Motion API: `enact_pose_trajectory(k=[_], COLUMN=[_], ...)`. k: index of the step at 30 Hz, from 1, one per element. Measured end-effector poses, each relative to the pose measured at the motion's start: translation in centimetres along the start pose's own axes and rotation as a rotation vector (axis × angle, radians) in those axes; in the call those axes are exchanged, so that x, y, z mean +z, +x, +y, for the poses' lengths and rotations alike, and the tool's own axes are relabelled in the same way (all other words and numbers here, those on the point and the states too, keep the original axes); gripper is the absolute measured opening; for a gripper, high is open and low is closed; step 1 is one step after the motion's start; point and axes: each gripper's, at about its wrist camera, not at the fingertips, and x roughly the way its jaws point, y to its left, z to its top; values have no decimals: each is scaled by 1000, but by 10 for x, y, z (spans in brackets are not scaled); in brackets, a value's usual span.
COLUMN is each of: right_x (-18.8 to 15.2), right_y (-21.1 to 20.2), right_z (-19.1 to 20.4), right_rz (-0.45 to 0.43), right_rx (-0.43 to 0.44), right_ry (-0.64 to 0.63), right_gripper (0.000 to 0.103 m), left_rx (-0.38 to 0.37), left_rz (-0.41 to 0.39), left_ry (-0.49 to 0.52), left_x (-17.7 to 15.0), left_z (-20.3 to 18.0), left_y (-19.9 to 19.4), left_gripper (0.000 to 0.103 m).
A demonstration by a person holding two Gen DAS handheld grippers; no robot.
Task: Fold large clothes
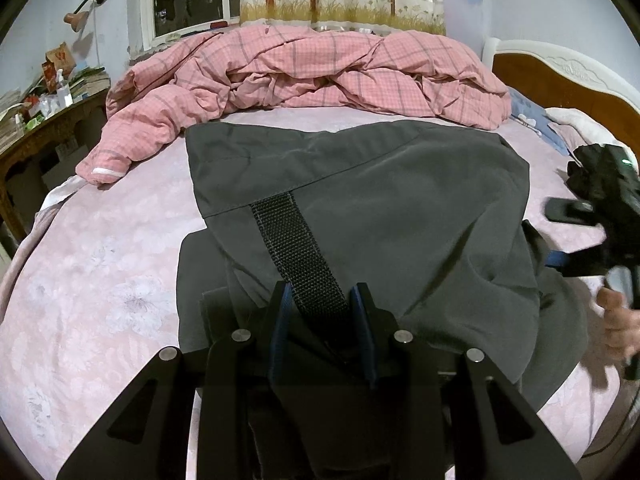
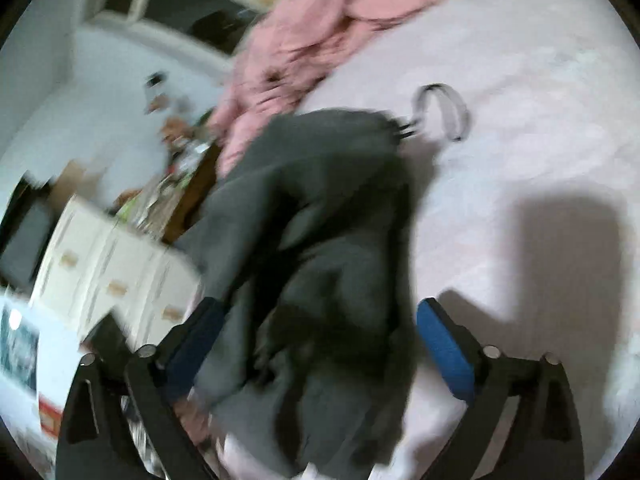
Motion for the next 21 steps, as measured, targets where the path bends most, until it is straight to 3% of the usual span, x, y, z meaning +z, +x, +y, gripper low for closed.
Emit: enact_pose_trajectory(k=[1,4,8,12,17,19,21], right_x=[3,9,7,23,20,16,18], right_y=[7,45,81,102,101,94,88], right_z=[-2,5,33,30,33,32,25], right_rz=[15,183,283,388,335,301,271], right_rx=[9,109,58,72,77,71,82], right_ry=[1,-66,-246,-208,-261,-307,-288], right_gripper=[103,103,103,103,103,93,73], left_rx=[0,-9,-21,-37,-67,-111,-178], left_rz=[-1,-4,0,0,-5,-40,-126], left_ry=[2,-2,-23,-27,-17,-59,-144], left_x=[0,0,2,4,4,7,13], left_z=[0,0,4,5,5,11,24], left_y=[0,0,0,1,-3,-15,-40], left_gripper=[30,30,31,32,36,42,65])
